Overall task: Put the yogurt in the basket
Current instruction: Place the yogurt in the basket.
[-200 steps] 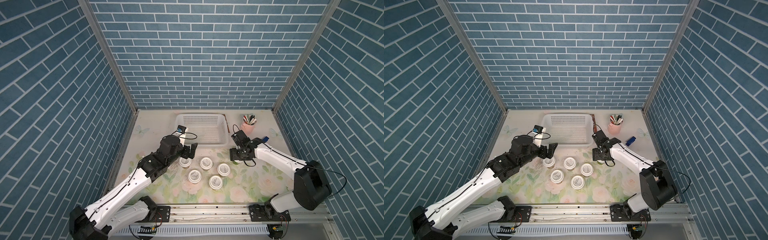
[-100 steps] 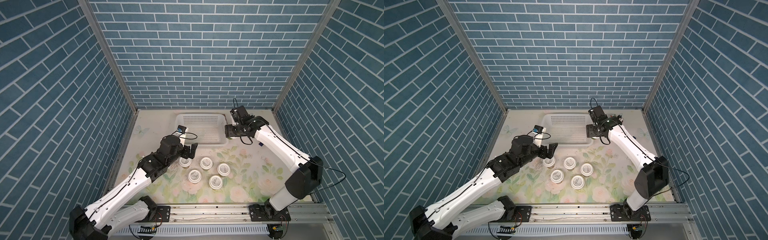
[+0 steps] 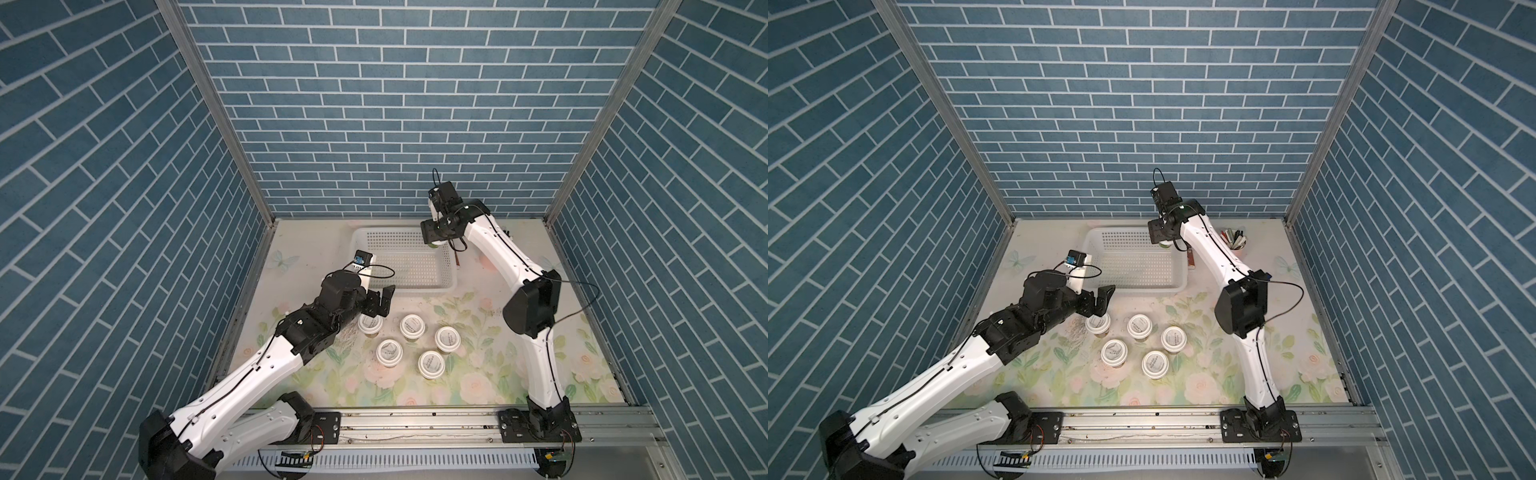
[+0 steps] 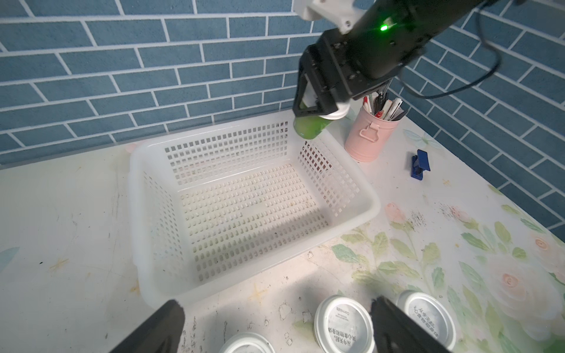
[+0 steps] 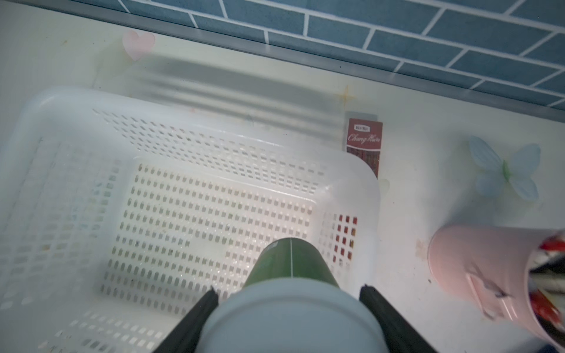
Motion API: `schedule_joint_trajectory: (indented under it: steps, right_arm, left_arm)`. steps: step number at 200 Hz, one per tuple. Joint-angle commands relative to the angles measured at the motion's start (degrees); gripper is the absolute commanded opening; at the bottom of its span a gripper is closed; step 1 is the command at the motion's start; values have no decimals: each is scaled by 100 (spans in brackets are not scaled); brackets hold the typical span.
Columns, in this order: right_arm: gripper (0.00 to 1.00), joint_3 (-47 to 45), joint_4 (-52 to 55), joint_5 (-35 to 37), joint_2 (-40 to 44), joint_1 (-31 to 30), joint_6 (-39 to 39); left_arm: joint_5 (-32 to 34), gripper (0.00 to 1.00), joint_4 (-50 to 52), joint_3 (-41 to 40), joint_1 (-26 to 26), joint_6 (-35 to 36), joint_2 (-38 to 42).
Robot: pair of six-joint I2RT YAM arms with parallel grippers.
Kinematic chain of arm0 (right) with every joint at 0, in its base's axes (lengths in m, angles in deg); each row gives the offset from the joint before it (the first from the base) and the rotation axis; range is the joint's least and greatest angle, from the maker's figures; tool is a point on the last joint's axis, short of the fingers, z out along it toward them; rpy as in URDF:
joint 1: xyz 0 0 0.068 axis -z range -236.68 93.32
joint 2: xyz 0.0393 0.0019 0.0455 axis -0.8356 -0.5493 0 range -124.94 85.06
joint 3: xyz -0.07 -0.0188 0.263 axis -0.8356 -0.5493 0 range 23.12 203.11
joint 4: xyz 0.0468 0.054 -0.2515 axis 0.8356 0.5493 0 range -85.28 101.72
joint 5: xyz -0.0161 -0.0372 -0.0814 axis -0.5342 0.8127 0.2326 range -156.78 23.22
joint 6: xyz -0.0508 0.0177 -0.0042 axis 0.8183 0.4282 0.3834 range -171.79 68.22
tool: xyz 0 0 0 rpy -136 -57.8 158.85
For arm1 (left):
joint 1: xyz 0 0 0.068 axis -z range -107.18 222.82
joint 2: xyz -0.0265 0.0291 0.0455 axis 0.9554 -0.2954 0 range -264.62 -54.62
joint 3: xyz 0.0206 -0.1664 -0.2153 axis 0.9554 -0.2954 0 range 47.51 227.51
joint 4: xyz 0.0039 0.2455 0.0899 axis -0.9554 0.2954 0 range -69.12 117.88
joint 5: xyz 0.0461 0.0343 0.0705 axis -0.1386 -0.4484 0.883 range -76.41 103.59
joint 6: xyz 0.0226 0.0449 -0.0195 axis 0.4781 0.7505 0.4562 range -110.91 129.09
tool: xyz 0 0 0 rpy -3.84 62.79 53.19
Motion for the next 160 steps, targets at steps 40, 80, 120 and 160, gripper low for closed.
schedule_joint_trajectory:
  steps: [40, 80, 120, 160]
  right_arm:
    - [74, 470, -50, -267, -985, 78, 399]
    - [74, 501, -218, -322, -1256, 85, 494]
    - [74, 501, -286, -394, -1475, 91, 505]
    - [74, 487, -294, -400, -1658, 82, 510]
  left_arm:
    - [55, 100, 0, 230, 44, 28, -182]
    - [93, 100, 24, 272, 47, 40, -248]
    - [84, 100, 22, 316, 47, 24, -349]
    - [75, 100, 15, 340, 56, 25, -414]
